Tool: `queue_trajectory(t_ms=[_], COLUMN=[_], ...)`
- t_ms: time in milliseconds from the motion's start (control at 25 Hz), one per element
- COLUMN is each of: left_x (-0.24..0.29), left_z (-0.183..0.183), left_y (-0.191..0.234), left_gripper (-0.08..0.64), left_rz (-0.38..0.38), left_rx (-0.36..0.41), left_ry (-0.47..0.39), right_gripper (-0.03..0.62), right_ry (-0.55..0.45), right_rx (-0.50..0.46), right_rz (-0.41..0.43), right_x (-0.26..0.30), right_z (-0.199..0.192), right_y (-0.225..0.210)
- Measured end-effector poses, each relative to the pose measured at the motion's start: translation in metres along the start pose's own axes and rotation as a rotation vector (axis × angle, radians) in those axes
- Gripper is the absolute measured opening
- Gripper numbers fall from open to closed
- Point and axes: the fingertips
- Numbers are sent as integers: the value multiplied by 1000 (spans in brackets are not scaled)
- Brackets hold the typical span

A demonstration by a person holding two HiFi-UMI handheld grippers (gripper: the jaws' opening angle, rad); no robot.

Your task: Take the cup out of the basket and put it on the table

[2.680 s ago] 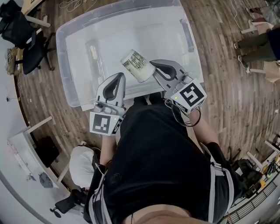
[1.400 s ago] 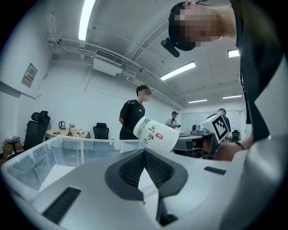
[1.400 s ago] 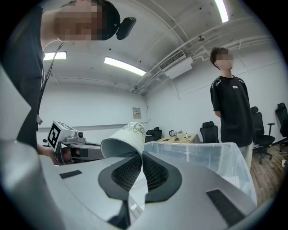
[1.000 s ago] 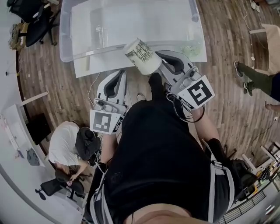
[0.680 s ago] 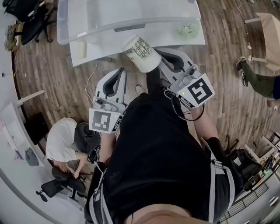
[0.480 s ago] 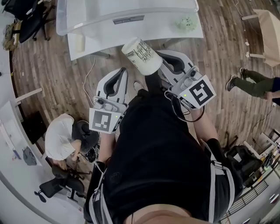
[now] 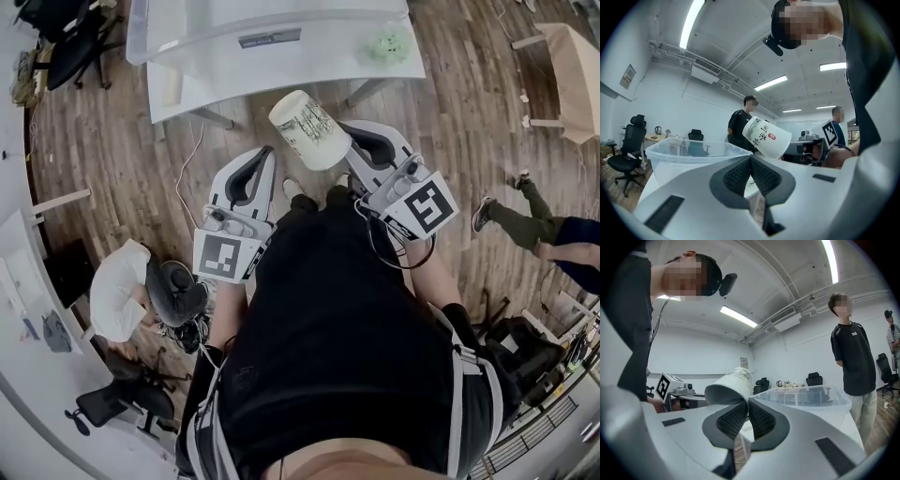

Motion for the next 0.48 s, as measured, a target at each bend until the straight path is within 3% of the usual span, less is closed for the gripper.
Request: queue_trajectory(t_ms=[480], left_x=[26], left_z=[5], left_y=[-57], left_gripper=[18], left_rz=[9], left_rx=[-6], left_ry=[-10], right_gripper=[25], right_ry=[-3], right_rx=[-13], right_rz=[13], right_x=[-70], right_z=[-6], right_y=[-12])
Point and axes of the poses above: the fingertips, and each gripper's own axes: x forward along the fingers, y to its left, z out of its top, and after that the axes turned 6 degrees about x, right-handed
